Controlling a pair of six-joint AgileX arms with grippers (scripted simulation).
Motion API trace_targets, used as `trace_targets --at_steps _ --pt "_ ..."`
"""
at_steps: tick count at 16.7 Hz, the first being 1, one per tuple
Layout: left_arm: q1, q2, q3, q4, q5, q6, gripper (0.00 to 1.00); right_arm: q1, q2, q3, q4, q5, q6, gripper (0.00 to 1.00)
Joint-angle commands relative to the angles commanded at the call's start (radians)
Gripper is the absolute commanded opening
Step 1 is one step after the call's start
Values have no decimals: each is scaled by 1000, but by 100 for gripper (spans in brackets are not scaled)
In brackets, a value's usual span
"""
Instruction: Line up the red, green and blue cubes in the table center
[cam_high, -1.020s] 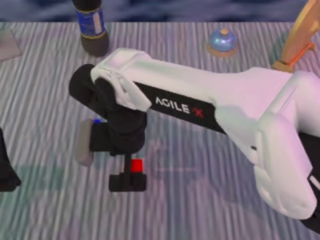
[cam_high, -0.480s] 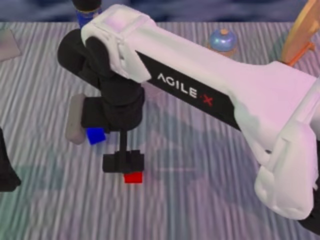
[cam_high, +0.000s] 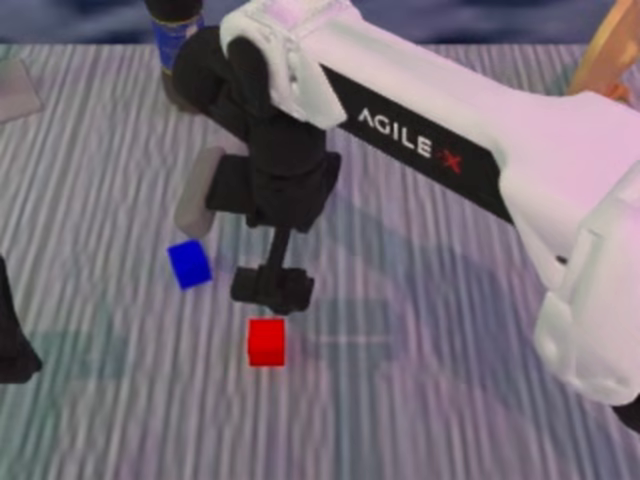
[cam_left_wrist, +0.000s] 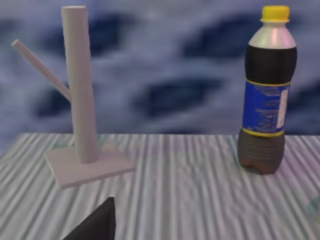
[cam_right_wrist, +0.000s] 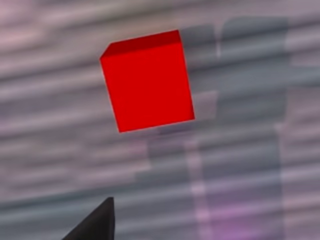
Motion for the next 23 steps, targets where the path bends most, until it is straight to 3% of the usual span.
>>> trace_targets --at_steps 12,15,23 --pt "0 0 0 0 0 0 100 -615 -157 -358 187 5 745 100" --pt "0 0 0 0 0 0 100 -664 -176 -388 208 6 795 100" --pt "0 0 0 0 0 0 100 -663 -155 -433 274 7 796 100"
